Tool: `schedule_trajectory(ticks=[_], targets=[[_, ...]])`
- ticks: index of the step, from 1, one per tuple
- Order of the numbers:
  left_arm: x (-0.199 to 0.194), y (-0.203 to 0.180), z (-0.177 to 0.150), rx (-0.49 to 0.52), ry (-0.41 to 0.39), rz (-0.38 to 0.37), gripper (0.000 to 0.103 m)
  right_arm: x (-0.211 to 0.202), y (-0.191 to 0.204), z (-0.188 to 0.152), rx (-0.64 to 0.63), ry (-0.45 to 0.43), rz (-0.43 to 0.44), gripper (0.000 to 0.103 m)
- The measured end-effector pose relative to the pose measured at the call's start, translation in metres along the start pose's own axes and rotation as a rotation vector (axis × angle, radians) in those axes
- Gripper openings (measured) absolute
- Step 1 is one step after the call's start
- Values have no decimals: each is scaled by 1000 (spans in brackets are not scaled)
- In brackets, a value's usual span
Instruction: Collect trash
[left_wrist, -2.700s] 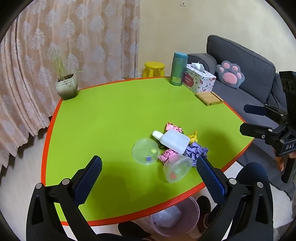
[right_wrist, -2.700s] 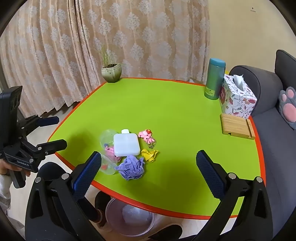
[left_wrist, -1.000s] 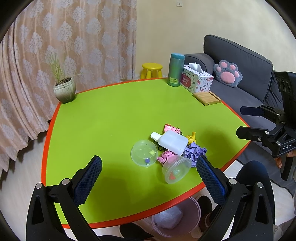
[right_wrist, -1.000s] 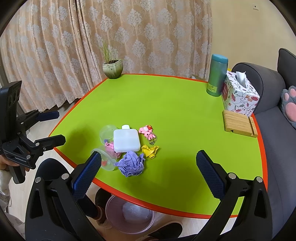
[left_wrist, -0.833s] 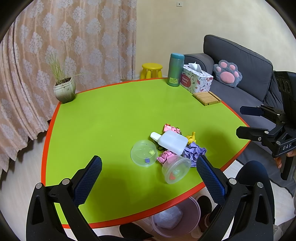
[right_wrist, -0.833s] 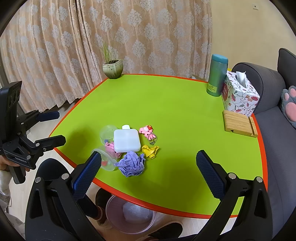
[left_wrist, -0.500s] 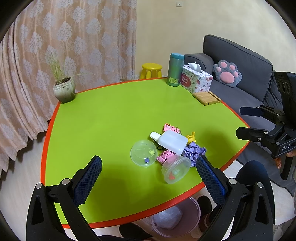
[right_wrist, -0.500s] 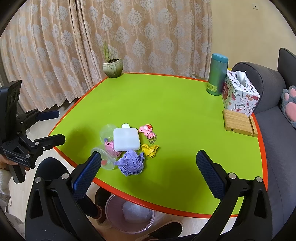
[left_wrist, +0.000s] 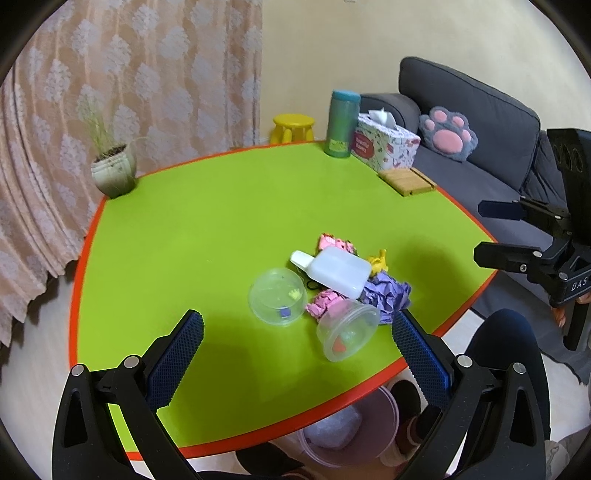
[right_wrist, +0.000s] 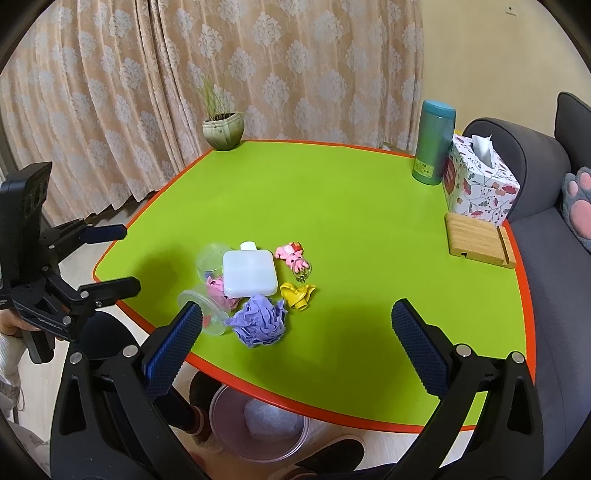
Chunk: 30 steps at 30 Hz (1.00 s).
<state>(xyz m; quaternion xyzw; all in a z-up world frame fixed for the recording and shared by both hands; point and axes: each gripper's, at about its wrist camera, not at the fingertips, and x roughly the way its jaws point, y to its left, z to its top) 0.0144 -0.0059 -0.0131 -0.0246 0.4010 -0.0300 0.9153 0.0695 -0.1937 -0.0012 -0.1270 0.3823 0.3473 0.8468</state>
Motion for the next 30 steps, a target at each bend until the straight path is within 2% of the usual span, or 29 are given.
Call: schedule_trajectory(ticks=[14, 19, 27, 30], targets=[[42, -5, -5, 24, 114, -63, 96, 4, -5, -5, 18, 18, 5, 100], [56, -6, -10, 18, 170, -122, 74, 5, -5, -5, 21, 24, 6, 100], [65, -7, -21, 17, 218, -180, 28, 8, -7, -8, 28, 35, 7, 100], [64, -6, -24, 15, 219, -185, 19, 9, -6, -8, 28, 39, 9, 100]])
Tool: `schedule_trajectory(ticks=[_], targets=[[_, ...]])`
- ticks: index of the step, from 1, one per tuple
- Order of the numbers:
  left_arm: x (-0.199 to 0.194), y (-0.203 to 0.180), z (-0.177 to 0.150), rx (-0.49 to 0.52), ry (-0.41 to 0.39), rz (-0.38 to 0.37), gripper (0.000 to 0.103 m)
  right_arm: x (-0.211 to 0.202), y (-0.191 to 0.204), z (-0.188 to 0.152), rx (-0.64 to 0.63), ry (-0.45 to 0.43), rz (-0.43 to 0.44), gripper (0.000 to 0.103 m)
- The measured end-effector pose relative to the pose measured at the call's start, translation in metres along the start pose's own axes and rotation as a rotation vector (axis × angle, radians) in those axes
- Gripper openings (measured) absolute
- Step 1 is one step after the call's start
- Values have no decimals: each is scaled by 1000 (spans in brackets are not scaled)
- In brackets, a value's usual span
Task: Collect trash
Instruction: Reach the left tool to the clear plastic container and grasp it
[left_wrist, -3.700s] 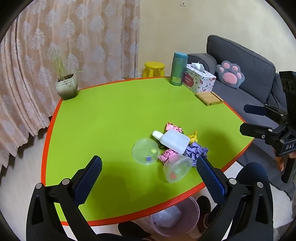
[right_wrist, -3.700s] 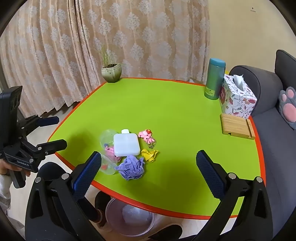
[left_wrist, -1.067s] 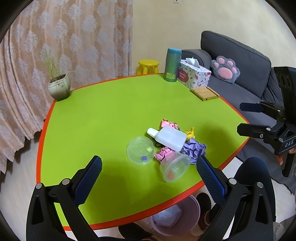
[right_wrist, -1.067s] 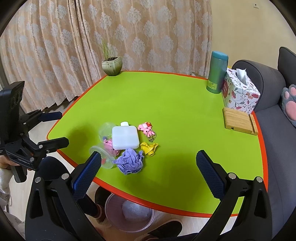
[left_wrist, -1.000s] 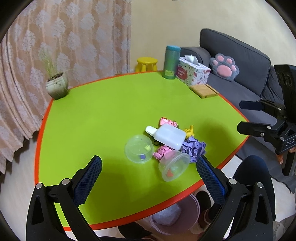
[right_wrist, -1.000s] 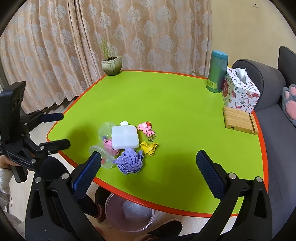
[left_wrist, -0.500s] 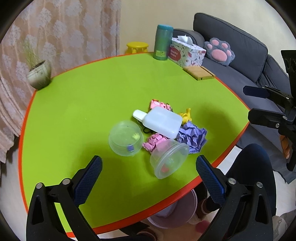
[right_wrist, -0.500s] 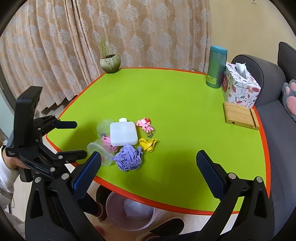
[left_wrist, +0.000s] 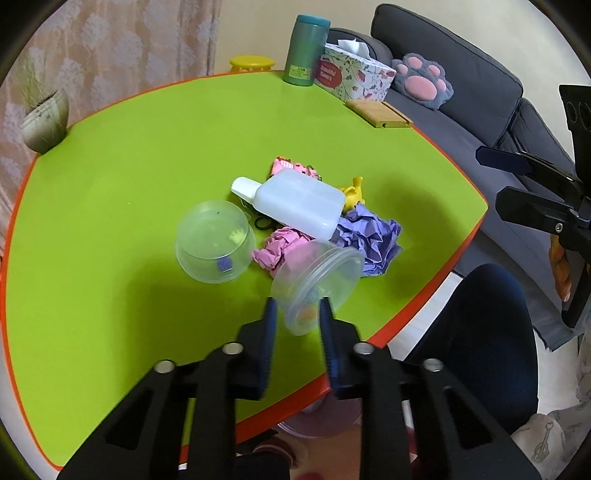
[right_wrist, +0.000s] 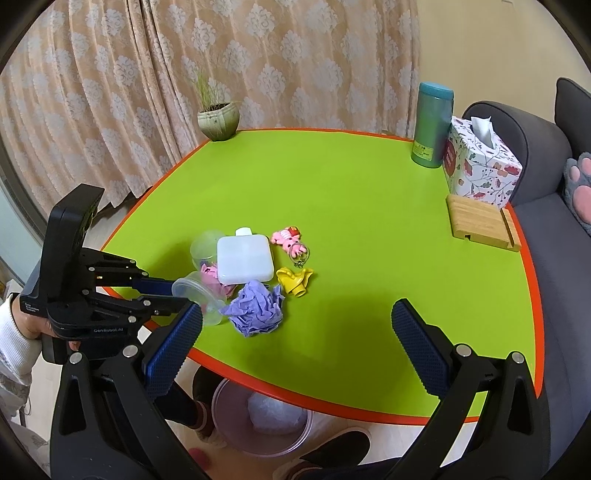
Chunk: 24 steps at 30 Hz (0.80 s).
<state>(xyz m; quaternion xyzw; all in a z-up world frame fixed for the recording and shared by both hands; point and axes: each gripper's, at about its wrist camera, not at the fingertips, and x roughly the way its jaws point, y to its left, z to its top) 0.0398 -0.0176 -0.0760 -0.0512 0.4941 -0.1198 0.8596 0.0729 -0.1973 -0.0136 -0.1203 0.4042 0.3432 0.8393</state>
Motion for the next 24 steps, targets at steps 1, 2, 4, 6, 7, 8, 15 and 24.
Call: schedule_trajectory(ticks=[1, 2, 4, 6, 7, 8, 15, 24], targets=[[-1, 1, -1, -4, -3, -7, 19, 0, 0, 0, 0, 1, 1, 100], [-2, 1, -1, -6, -4, -10, 17, 1, 1, -1, 0, 3, 2, 100], [-3, 2, -2, -5, -6, -11, 15, 2, 1, -1, -2, 5, 1, 100], [-5, 2, -3, -6, -12, -14, 11, 3, 2, -1, -2, 6, 3, 100], [-7, 2, -3, -6, -19, -14, 11, 4, 2, 0, -2, 6, 4, 100], [-9, 2, -3, -7, -28, -14, 11, 4, 2, 0, -2, 6, 4, 100], [-24, 1, 0, -16, -73, -12, 6, 8, 7, 0, -12, 15, 6, 100], [-51, 2, 0, -28, -140, 2, 6, 24, 17, 9, -55, 47, 5, 100]])
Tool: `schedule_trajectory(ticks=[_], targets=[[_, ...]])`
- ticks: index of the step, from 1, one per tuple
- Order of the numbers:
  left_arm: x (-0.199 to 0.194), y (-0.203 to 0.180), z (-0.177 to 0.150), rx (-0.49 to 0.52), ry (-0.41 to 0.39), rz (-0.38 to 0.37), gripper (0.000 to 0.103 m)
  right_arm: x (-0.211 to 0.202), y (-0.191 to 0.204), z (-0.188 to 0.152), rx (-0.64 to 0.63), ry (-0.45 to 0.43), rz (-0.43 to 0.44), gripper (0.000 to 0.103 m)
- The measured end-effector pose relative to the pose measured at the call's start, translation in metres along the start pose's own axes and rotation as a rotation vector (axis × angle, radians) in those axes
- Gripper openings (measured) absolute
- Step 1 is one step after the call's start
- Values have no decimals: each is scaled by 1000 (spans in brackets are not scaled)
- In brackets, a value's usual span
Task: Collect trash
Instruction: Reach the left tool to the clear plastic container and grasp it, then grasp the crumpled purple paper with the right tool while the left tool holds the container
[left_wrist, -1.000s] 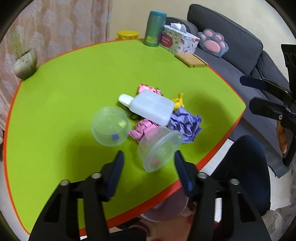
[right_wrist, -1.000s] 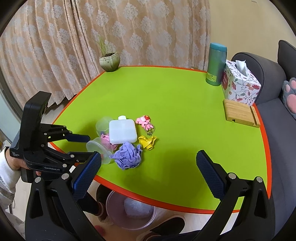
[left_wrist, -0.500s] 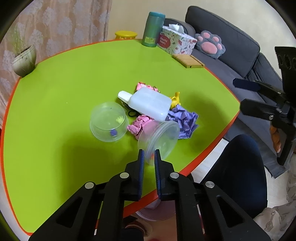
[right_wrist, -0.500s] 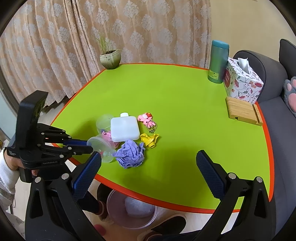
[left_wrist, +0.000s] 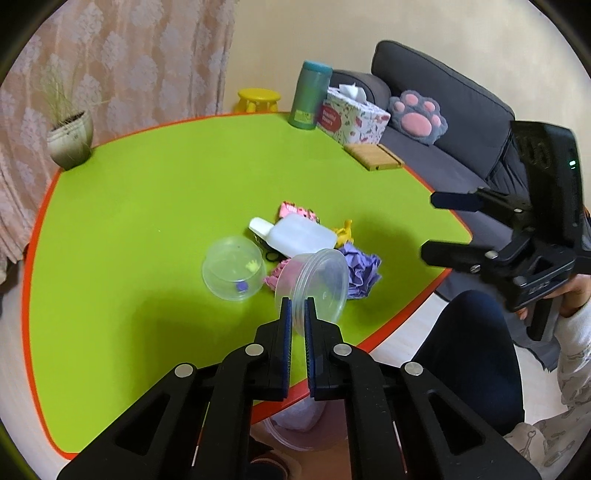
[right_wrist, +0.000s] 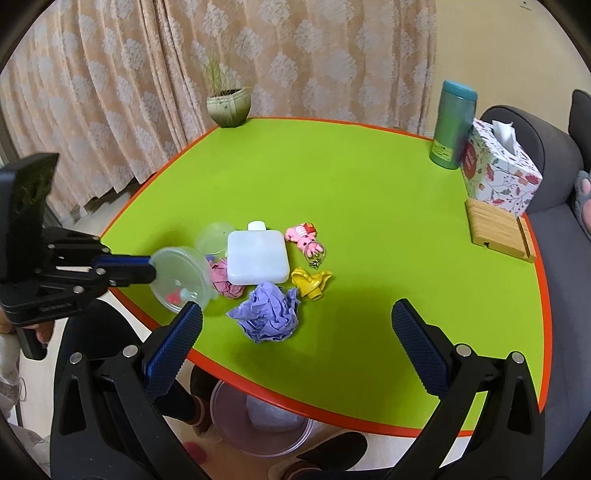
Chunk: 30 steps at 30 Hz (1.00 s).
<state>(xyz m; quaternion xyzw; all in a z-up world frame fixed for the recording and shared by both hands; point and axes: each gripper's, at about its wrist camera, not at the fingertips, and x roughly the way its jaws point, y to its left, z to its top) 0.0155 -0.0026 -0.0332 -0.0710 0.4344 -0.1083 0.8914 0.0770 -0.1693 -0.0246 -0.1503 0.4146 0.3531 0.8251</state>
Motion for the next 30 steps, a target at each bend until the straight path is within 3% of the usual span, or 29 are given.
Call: schedule_trajectory(ticks=[17, 20, 22, 24, 27, 30], targets=[[-18, 11, -8, -44, -31, 26, 6, 60, 19, 8, -67, 156, 23, 99], [-18, 11, -9, -48, -31, 26, 6, 68, 21, 7, -76, 183, 21, 74], [-18, 12, -10, -53, -31, 25, 6, 71, 22, 5, -75, 193, 25, 68], [-18, 13, -11, -55, -31, 23, 6, 72, 22, 3, -70, 195, 32, 51], [-19, 12, -12, -56, -30, 24, 6, 72, 22, 1, -68, 186, 27, 35], [-19, 12, -13, -56, -33, 24, 6, 67, 20, 2, -63, 167, 29, 23]])
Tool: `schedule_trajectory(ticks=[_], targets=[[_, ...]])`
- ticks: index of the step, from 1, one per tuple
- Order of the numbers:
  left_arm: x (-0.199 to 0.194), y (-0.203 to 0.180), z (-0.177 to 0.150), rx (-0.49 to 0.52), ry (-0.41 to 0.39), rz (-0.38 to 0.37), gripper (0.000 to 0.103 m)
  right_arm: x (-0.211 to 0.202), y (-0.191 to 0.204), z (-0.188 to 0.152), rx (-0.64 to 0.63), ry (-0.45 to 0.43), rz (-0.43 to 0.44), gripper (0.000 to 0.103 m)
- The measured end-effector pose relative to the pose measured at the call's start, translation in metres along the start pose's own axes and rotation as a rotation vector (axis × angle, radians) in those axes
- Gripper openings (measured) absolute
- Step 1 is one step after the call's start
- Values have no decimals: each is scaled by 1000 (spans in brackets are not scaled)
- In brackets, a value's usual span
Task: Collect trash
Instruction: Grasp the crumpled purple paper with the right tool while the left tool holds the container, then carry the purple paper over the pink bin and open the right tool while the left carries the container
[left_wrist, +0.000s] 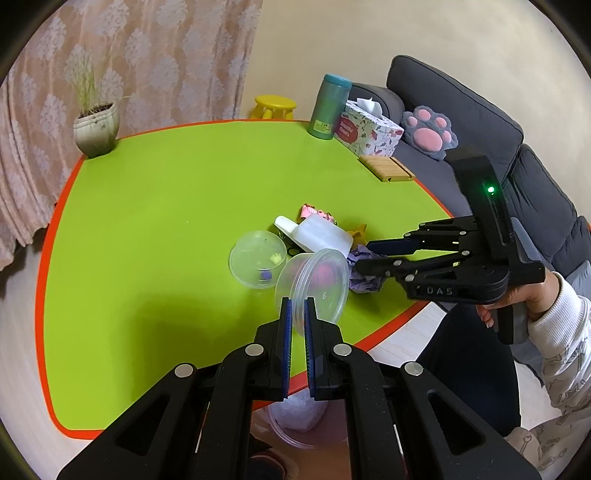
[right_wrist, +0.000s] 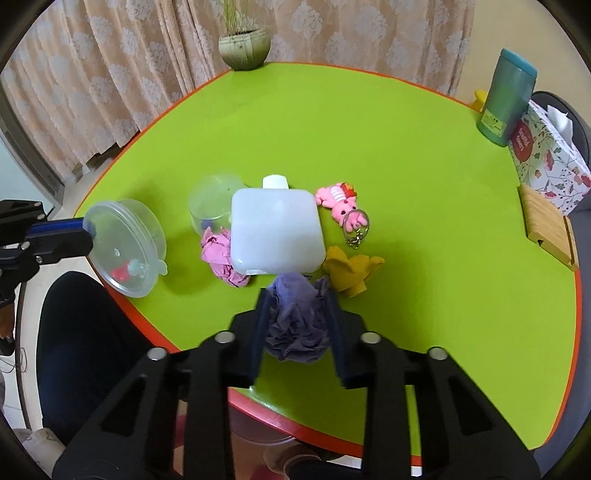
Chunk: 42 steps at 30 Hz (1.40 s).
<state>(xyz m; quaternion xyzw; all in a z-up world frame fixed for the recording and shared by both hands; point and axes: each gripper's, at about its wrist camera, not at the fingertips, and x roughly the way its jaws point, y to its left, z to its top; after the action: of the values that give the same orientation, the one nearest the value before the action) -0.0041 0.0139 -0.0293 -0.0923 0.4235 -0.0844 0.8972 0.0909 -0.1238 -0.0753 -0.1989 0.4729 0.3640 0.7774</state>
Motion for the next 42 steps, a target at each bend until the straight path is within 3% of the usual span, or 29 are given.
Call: schedule_trajectory(ticks=[9, 18, 27, 42], targets=[[-3, -5, -1, 11, -13, 0, 6, -21, -7, -3, 25, -55, -2, 15], [-10, -9, -1, 21, -27, 1, 6, -57, -9, -12, 41, -127, 8, 14], [-17, -18, -6, 33, -32, 7, 6, -98, 9, -32, 20, -183, 70, 14], [-31, -41, -23, 56, -37, -2, 6, -104, 38, -72, 0, -156, 174, 15]])
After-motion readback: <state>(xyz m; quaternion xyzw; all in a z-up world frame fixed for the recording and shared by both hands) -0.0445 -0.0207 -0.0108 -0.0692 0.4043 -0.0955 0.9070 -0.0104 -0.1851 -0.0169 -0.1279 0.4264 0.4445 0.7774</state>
